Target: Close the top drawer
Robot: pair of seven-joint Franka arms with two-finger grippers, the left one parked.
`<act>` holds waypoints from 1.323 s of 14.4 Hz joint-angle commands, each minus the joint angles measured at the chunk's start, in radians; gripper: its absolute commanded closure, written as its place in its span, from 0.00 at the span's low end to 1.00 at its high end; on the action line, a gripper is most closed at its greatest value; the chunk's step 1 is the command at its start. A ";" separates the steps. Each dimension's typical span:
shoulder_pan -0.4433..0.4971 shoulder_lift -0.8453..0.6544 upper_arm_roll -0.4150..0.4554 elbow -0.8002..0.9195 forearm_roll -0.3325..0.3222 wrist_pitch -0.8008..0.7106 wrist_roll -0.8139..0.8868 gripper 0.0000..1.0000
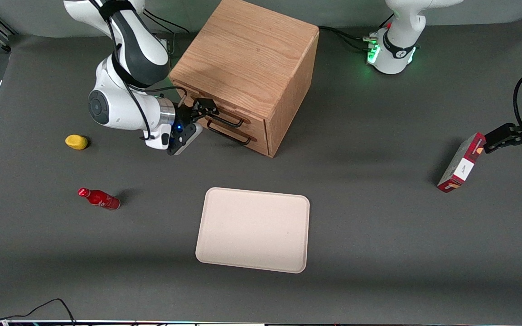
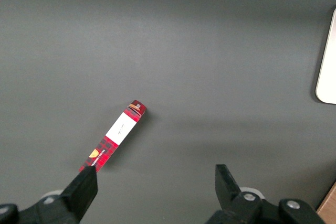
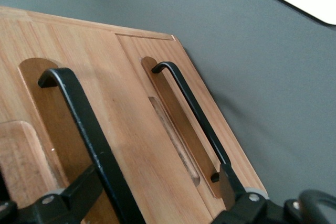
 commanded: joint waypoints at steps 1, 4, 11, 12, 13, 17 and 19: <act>-0.002 -0.031 0.022 -0.008 0.036 -0.025 0.008 0.00; -0.005 -0.029 0.014 0.067 0.002 -0.051 0.013 0.00; -0.016 -0.052 -0.018 0.460 -0.280 -0.408 0.172 0.00; -0.014 -0.085 -0.004 0.518 -0.365 -0.454 0.300 0.00; -0.012 -0.125 -0.003 0.560 -0.433 -0.499 0.411 0.00; -0.028 -0.247 -0.123 0.650 -0.570 -0.706 0.482 0.00; -0.032 -0.296 -0.212 0.641 -0.602 -0.711 0.481 0.00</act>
